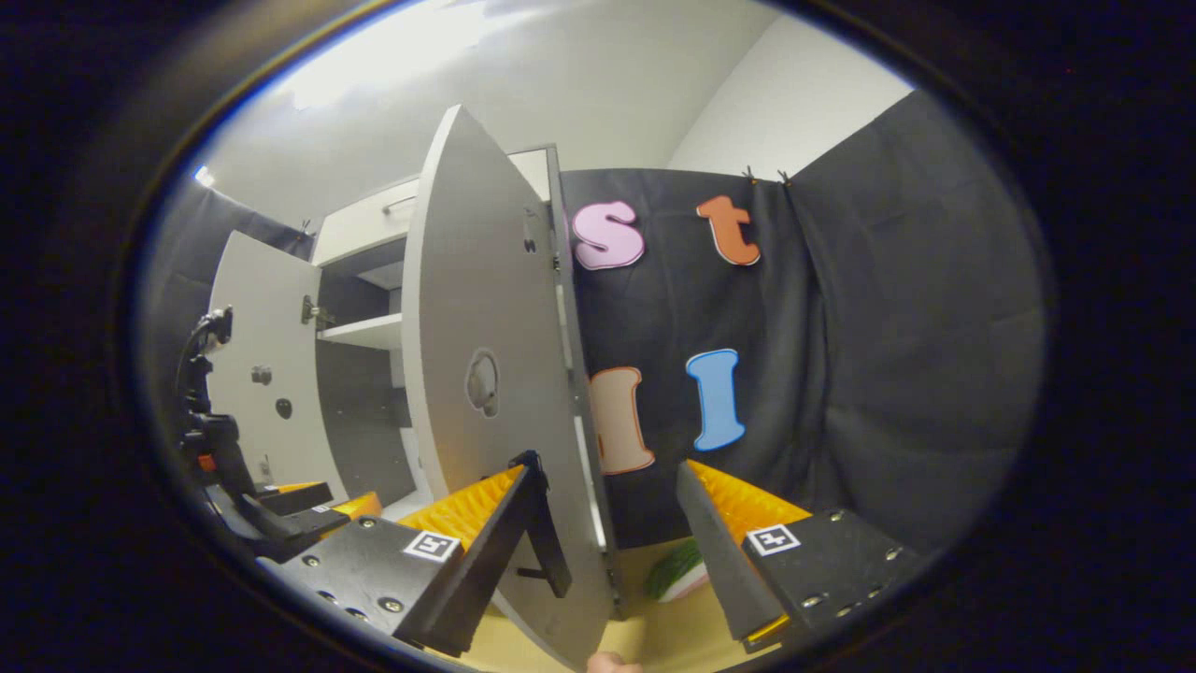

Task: Grasp the bottle in the cabinet with the left hand and place it on the coaster, then close the right door with the right hand and the left door with the left hand.

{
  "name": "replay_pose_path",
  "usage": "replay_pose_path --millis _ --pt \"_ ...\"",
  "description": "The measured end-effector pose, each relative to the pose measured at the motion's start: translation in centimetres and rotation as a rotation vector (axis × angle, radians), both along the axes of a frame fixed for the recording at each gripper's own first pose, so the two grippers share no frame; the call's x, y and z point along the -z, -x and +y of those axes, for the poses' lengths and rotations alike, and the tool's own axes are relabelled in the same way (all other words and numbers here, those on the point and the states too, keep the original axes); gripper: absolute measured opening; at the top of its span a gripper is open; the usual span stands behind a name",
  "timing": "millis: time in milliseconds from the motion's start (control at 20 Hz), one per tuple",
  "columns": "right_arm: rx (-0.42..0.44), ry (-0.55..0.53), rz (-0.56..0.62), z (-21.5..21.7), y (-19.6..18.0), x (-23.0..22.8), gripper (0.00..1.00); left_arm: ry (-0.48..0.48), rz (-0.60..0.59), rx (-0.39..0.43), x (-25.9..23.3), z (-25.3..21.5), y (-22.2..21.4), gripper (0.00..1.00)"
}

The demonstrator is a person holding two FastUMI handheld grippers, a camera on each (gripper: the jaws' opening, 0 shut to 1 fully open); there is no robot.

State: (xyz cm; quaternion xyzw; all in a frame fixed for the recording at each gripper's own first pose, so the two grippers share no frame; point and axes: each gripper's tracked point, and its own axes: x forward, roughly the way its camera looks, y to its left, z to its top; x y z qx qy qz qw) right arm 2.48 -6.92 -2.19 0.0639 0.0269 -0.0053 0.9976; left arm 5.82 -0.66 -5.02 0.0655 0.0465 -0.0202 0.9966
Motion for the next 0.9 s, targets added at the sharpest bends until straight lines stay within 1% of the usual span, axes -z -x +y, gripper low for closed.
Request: replay_pose_path --millis 150,350,500,750,900 --pt "-0.03 -0.001 0.004 2.3 -0.1 0.2 0.96 0.01 -0.005 -0.006 -0.2 1.5 -0.1 0.96" --pt "-0.062 -0.018 0.014 4.4 -0.8 0.6 0.96 0.008 -0.01 -0.042 -0.4 4.0 0.1 0.96" --pt "-0.084 -0.023 0.019 5.6 -1.5 0.9 0.96 -0.008 -0.015 -0.083 -0.5 6.1 0.7 0.97" --pt "-0.169 -0.035 0.035 9.5 -3.0 1.7 0.96 -0.003 -0.016 -0.137 -0.8 9.1 1.8 0.96" --pt "-0.194 -0.032 0.044 11.1 -3.8 2.3 0.96 -0.008 -0.026 -0.188 -1.3 11.5 2.7 0.97"
